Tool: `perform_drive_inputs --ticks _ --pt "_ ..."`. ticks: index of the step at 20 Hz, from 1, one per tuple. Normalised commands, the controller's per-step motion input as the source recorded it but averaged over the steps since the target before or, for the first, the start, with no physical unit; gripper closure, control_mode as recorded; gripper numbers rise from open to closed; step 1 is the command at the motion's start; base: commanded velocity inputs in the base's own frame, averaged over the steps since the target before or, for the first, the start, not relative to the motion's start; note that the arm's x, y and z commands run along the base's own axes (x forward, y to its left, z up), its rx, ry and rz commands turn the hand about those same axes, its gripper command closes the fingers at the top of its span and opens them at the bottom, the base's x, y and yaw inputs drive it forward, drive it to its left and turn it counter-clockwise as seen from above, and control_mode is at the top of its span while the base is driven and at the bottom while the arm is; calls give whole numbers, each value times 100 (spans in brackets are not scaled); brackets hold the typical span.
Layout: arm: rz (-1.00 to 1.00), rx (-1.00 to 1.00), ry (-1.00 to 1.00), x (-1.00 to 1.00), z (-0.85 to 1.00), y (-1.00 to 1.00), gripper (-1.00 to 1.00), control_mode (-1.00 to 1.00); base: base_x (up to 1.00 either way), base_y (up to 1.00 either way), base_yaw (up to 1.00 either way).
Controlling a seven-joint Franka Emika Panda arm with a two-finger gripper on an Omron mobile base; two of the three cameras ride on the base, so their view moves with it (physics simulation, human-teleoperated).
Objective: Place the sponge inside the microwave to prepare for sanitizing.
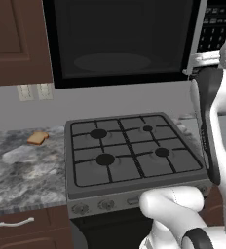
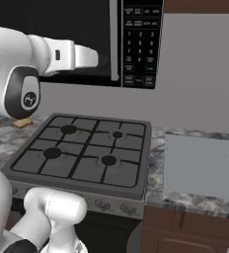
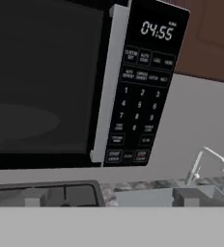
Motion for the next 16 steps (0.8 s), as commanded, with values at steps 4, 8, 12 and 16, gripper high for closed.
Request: perform_drive_inputs --ticks 4,8,12,16 --pt "-4 0 6 23 0 -24 -100 -100 0 0 0" --pt "2 15 0 13 0 -12 -100 -100 0 0 0" --pt "2 15 6 14 0 0 -100 -100 0 0 0" --pt "0 18 11 50 0 0 -100 -100 0 0 0"
